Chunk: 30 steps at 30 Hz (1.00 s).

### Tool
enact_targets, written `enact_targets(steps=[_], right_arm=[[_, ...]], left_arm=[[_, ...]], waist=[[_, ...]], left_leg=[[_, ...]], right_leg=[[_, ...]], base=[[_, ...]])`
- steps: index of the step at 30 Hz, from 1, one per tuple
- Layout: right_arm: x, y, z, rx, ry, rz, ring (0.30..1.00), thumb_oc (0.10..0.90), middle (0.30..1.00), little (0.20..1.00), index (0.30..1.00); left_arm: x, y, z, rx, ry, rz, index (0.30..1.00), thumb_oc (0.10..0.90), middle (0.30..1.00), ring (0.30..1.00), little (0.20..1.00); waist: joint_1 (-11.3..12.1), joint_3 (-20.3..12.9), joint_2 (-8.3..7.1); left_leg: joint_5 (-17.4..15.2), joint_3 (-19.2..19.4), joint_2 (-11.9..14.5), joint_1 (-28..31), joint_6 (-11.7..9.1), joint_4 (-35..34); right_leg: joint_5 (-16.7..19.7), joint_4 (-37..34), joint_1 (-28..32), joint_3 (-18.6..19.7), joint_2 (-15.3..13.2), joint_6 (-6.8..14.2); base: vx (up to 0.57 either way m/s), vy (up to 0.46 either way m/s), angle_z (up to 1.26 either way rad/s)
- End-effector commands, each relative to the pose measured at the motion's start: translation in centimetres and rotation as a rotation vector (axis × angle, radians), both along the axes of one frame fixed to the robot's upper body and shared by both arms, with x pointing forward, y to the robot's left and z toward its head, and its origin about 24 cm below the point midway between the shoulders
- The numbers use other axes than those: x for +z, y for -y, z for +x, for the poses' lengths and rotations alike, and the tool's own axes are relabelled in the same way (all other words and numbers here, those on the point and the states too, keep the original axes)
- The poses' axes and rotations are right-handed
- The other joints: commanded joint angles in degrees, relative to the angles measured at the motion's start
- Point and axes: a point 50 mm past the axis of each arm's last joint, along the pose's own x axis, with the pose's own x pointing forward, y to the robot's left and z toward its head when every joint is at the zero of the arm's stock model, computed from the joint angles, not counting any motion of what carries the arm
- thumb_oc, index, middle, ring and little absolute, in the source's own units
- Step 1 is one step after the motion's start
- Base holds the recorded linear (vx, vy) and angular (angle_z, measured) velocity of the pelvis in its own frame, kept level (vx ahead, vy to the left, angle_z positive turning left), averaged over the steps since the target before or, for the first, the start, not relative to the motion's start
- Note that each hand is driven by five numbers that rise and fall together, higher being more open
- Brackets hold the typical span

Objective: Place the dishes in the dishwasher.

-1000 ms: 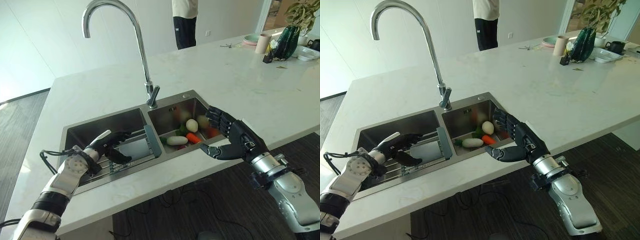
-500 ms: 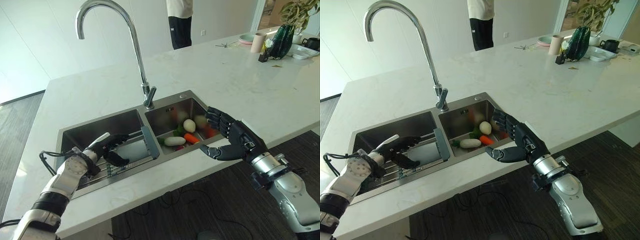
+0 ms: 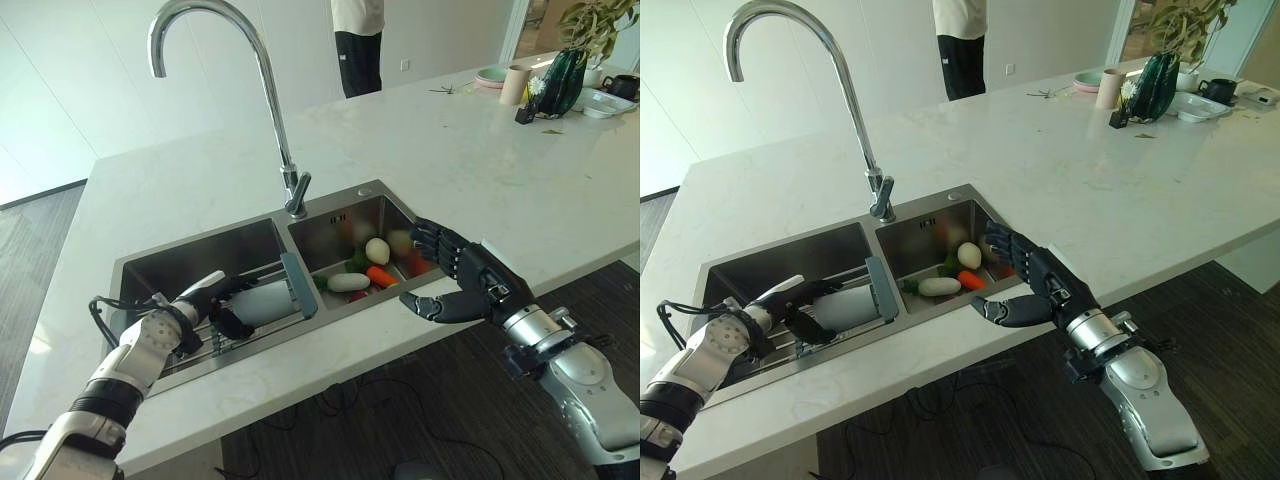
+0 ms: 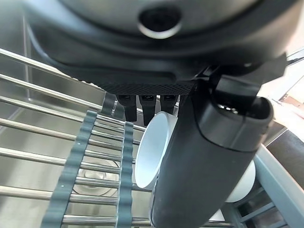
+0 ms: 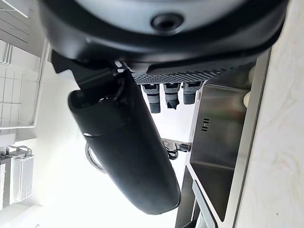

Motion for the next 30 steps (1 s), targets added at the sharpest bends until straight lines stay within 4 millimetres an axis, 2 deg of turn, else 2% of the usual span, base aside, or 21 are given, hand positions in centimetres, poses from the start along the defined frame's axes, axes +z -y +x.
enact_targets(steps=[1,11,17,18,19,20,21,22,25,30], right_arm=[[5.3,-1.2,0.6,0.074,0.274,0.002,0.900,0.800,0.900,0.900,0.900],[5.1,-1.5,0.7,0.080,0.271,0.003,0.900,0.800,0.900,0.900,0.900],[5.1,-1.6,0.6,0.096,0.269,0.006,0.900,0.800,0.900,0.900,0.900],[5.1,-1.6,0.6,0.097,0.268,0.005,0.900,0.800,0.900,0.900,0.900],[5.1,-1.6,0.6,0.097,0.266,0.004,0.900,0.800,0.900,0.900,0.900],[5.1,-1.6,0.6,0.097,0.266,0.003,0.900,0.800,0.900,0.900,0.900],[5.0,-1.6,0.6,0.099,0.264,0.004,0.900,0.800,0.900,0.900,0.900],[5.1,-1.6,0.6,0.101,0.264,0.005,0.900,0.800,0.900,0.900,0.900],[5.1,-1.7,0.6,0.104,0.261,0.005,0.900,0.800,0.900,0.900,0.900],[5.0,-1.5,0.4,0.093,0.259,0.008,0.900,0.800,0.900,0.900,0.900]], left_arm=[[5.8,-0.2,2.8,-0.007,0.208,0.073,0.900,0.800,0.900,0.900,0.900],[5.7,0.2,3.1,-0.024,0.192,0.079,0.900,0.800,0.900,0.900,0.900],[5.5,0.9,3.1,-0.100,0.151,0.122,0.900,0.800,0.900,0.900,0.900],[5.6,1.0,3.1,-0.111,0.151,0.125,0.865,0.776,0.865,0.865,0.865],[5.7,1.3,3.2,-0.128,0.145,0.134,0.655,0.637,0.655,0.655,0.655],[5.6,1.4,3.2,-0.135,0.134,0.139,0.556,0.571,0.556,0.556,0.556],[5.5,1.6,3.1,-0.150,0.126,0.147,0.404,0.469,0.404,0.404,0.404],[5.5,1.9,3.2,-0.175,0.119,0.154,0.300,0.400,0.300,0.300,0.300],[5.8,2.4,3.3,-0.212,0.123,0.169,0.300,0.400,0.300,0.300,0.300],[6.0,2.1,3.1,-0.198,0.145,0.160,0.300,0.400,0.300,0.300,0.300]], waist=[[-0.3,-2.2,0.79],[-0.2,-2.2,0.72],[-0.7,-2.3,0.79],[-0.7,-2.2,0.81],[-0.7,-2.2,0.83],[-0.8,-2.2,0.84],[-0.8,-2.2,0.83],[-0.9,-2.2,0.81],[-1.1,-2.2,0.77],[-0.9,-2.2,0.69]], left_leg=[[-14.2,-1.6,-0.8,0.1,1.1,7.3],[-14.2,-1.6,-0.9,0.0,1.2,7.3],[-14.3,-1.2,-0.8,0.1,1.2,7.3],[-14.3,-1.2,-0.8,0.1,1.3,7.3],[-14.3,-1.1,-0.8,0.2,1.3,7.3],[-14.3,-1.2,-0.9,0.2,1.3,7.3],[-14.3,-1.1,-0.8,0.2,1.3,7.3],[-14.4,-1.0,-0.8,0.2,1.3,7.3],[-14.5,-0.9,-0.9,0.3,1.5,7.3],[-14.5,-0.9,-0.9,0.3,1.5,7.3]], right_leg=[[-3.4,-0.9,1.3,-5.4,-0.3,4.1],[-3.4,-0.9,1.1,-5.4,-0.4,4.2],[-3.2,-0.9,1.1,-5.3,-0.4,4.3],[-3.2,-0.9,1.1,-5.3,-0.4,4.3],[-3.2,-0.9,1.1,-5.3,-0.4,4.3],[-3.2,-0.9,1.1,-5.2,-0.4,4.3],[-3.2,-0.9,1.1,-5.2,-0.4,4.3],[-3.2,-0.9,1.1,-5.3,-0.4,4.3],[-3.2,-0.9,1.0,-5.1,-0.4,4.4],[-3.1,-0.9,1.0,-5.1,-0.3,4.4]], base=[[0.00,0.000,0.00],[0.00,0.000,0.00],[0.00,0.000,0.00],[0.00,0.000,0.00],[0.00,0.000,0.00],[0.00,0.000,0.00],[0.00,0.000,0.00],[0.00,0.000,0.00],[0.00,0.000,0.00],[0.00,0.000,0.00]])
